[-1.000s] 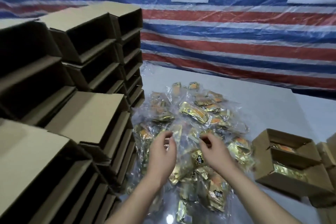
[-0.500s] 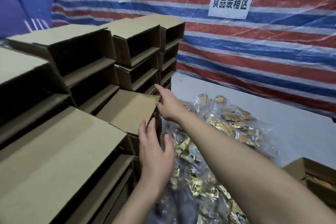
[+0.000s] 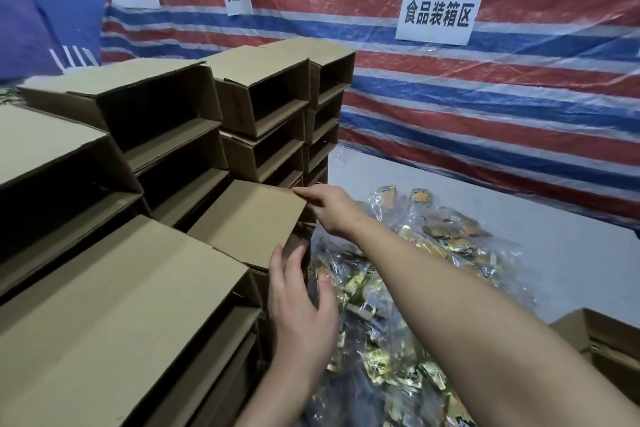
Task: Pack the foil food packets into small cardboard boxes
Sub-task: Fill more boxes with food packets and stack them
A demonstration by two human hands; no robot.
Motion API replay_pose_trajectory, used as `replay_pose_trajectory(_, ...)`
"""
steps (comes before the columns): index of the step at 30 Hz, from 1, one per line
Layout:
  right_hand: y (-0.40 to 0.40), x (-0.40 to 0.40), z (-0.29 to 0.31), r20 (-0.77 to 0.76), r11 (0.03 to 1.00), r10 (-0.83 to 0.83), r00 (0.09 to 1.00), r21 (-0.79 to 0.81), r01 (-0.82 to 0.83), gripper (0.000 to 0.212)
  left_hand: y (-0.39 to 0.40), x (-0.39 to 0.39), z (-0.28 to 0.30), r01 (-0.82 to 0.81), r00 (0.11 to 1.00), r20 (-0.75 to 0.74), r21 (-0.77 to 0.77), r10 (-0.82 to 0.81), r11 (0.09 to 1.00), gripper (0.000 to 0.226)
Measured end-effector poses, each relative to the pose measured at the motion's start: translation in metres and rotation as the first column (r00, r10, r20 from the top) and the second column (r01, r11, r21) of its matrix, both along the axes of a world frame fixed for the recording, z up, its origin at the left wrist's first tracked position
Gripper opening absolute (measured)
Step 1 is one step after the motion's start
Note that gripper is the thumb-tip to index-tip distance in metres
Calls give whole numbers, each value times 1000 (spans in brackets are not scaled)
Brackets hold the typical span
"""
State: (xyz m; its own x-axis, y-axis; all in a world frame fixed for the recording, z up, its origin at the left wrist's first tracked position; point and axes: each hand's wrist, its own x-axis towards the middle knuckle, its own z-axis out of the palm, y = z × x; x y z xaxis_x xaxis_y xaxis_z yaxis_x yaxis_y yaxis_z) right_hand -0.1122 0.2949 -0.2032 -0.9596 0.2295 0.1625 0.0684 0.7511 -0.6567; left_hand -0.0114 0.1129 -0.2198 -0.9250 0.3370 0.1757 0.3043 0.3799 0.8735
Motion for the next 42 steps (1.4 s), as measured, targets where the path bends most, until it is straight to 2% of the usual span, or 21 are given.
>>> replay_pose_trajectory(3,9,21,4,-82,1000,-24,996,-22,22,35,-3,11,7,61,997,-48,27,-60,998,44)
replay_pose_trajectory(7,25,65,15,-192,996,-58,980,60,70,32,-5,33,17,131,979,-165,41,-123,990,40)
replay_pose_trajectory(12,49,151,22,-146,969,-169,975,158,192,28,-8,58,28,226,932,-318,142,-172,964,35)
replay_pose_trajectory(15,54,211,20,-115,932,-268,956,219,288,21,-3,68,30,273,917,-352,218,-186,937,30)
replay_pose_trajectory(18,46,276,9,-15,891,-377,926,267,367,12,5,71,22,306,945,-176,171,-277,937,34)
replay_pose_trajectory(21,23,331,-9,129,854,-479,868,295,428,8,12,72,-4,388,918,55,80,-393,918,45)
replay_pose_trajectory(24,-3,367,-32,261,849,-521,812,254,463,10,17,74,-36,489,827,293,45,-479,871,46)
replay_pose_trajectory(26,-22,384,-55,344,847,-532,774,205,491,10,17,76,-60,571,736,424,30,-528,820,33)
replay_pose_trajectory(28,-42,396,-83,392,833,-547,740,160,530,12,11,80,-83,611,707,453,-5,-543,791,13)
replay_pose_trajectory(29,-52,400,-98,407,825,-552,727,142,547,14,7,82,-95,620,704,457,-24,-543,784,10)
replay_pose_trajectory(33,-78,408,-140,501,816,-539,676,113,567,19,-13,93,-138,636,699,483,-83,-527,767,12)
replay_pose_trajectory(38,-97,410,-173,580,836,-480,657,77,543,17,-34,104,-174,642,702,480,-105,-527,760,15)
replay_pose_trajectory(42,-101,414,-188,587,825,-490,645,73,560,20,-37,108,-187,610,719,483,-96,-499,786,16)
